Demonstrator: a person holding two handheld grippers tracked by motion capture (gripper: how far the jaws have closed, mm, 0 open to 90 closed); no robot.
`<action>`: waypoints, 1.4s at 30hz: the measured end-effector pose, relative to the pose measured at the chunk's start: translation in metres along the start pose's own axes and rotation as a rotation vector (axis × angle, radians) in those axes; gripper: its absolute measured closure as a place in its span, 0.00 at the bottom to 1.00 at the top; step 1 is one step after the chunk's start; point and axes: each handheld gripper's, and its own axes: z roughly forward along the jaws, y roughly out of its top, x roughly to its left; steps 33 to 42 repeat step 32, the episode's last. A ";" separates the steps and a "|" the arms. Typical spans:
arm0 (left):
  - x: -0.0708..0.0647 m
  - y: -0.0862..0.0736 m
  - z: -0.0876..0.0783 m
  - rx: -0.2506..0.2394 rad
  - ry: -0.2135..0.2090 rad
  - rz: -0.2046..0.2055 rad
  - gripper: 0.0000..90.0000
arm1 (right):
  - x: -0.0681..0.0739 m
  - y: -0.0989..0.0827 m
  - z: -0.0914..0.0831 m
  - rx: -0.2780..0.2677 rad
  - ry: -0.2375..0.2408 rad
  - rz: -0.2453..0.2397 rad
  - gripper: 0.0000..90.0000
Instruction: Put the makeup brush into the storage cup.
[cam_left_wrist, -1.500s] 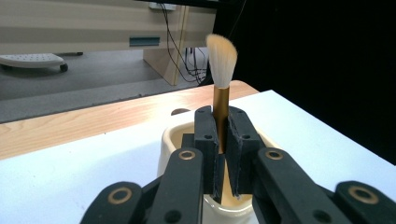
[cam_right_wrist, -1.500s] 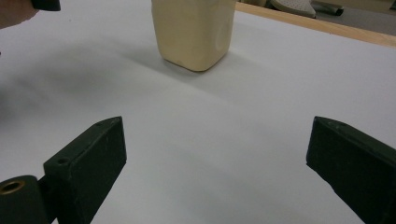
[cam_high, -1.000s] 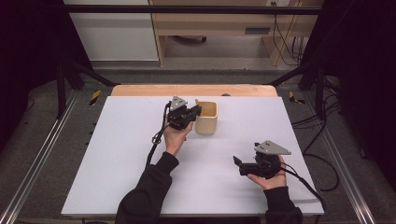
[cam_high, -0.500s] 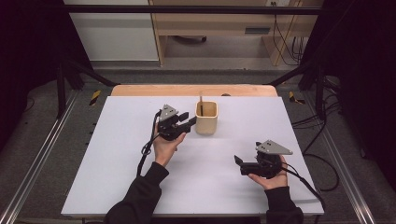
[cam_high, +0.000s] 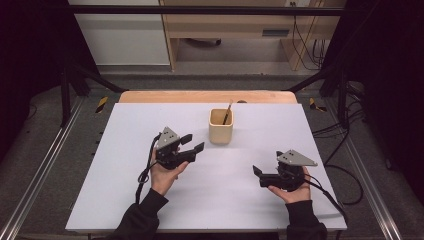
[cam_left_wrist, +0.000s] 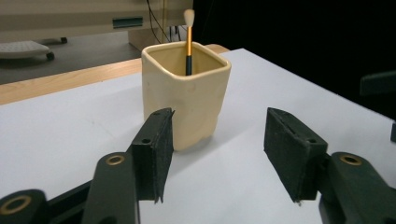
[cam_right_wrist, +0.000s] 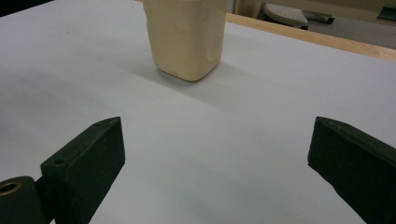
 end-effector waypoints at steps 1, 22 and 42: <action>-0.001 -0.002 -0.003 0.003 0.001 0.006 0.45 | 0.000 0.000 -0.001 -0.002 0.001 0.002 0.05; 0.018 -0.042 -0.062 0.049 0.106 -0.036 0.14 | -0.004 0.001 -0.010 -0.024 -0.004 0.001 0.04; 0.039 -0.056 -0.077 0.071 0.132 -0.075 0.12 | -0.012 -0.005 -0.011 -0.020 -0.011 0.030 0.05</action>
